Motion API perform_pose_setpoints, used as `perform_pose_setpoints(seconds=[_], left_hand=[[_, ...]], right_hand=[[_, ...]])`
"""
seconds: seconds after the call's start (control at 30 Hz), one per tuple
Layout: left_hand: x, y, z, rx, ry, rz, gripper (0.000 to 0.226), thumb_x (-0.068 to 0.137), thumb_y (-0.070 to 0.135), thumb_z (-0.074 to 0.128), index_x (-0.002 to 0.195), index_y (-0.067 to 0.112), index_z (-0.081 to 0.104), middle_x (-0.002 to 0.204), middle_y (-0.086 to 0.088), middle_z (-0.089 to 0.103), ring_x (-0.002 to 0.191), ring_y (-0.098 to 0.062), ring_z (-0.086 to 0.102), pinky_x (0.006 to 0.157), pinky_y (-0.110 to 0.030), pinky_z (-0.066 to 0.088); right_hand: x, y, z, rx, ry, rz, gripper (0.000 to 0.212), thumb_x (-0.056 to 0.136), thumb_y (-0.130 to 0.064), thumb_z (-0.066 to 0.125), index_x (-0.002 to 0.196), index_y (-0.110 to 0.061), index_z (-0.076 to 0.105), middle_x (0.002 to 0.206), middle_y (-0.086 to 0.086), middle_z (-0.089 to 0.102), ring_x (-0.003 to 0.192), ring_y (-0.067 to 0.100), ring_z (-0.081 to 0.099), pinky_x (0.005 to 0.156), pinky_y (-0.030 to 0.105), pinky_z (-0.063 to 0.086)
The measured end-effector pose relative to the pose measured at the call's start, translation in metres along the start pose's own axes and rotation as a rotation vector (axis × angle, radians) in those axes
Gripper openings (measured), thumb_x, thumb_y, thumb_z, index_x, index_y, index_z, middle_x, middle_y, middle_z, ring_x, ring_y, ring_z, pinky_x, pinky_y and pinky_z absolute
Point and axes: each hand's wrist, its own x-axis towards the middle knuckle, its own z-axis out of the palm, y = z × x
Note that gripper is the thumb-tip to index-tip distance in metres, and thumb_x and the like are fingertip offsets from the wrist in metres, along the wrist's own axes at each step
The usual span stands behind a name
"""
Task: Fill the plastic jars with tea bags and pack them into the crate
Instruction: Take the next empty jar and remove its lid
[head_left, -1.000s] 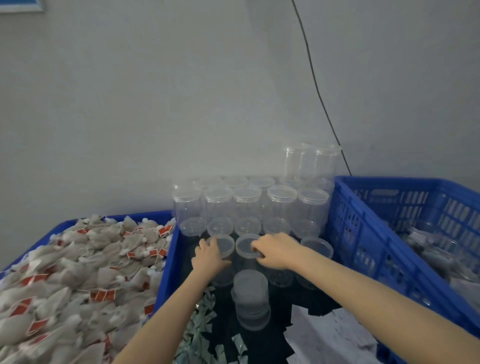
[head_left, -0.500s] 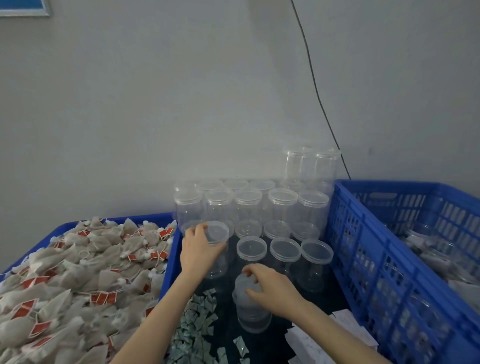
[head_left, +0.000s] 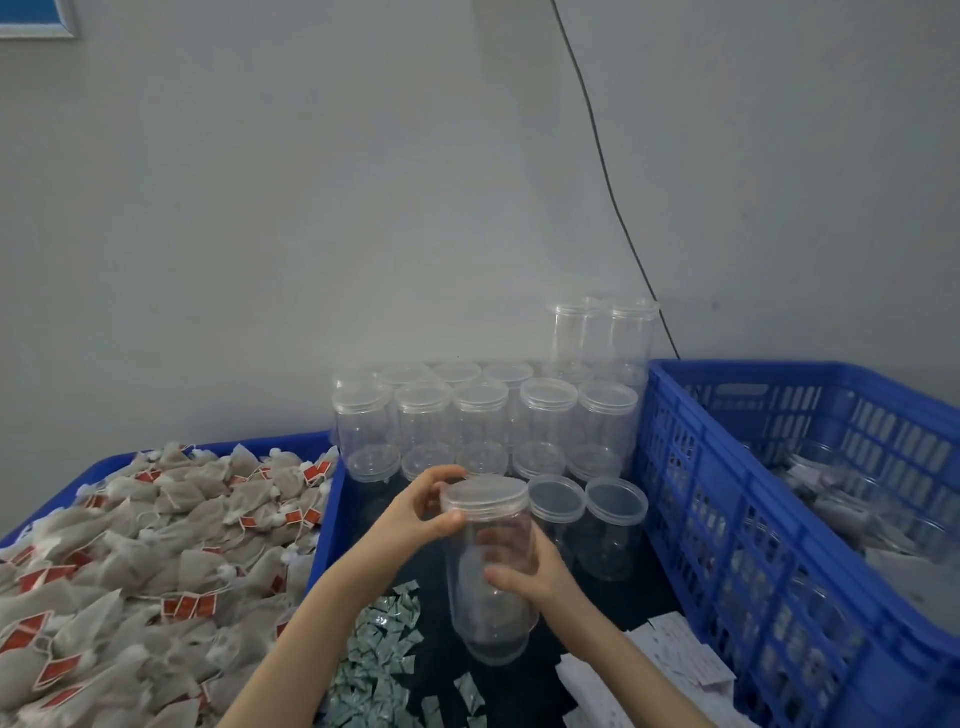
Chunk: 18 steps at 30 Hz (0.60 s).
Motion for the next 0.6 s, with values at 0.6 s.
perform_pose_setpoints(seconds=[0.6], left_hand=[[-0.007, -0.003, 0.061, 0.116, 0.489, -0.022, 0.052, 0.062, 0.042, 0.085, 0.095, 0.037, 0.045, 0.099, 0.016, 0.058, 0.087, 0.007, 0.057, 0.062, -0.011, 0.045]], right_hand=[[-0.002, 0.011, 0.028, -0.354, 0.371, 0.033, 0.104, 0.048, -0.053, 0.083, 0.139, -0.036, 0.035, 0.127, -0.02, 0.054, 0.113, -0.001, 0.055, 0.087, 0.018, 0.05]])
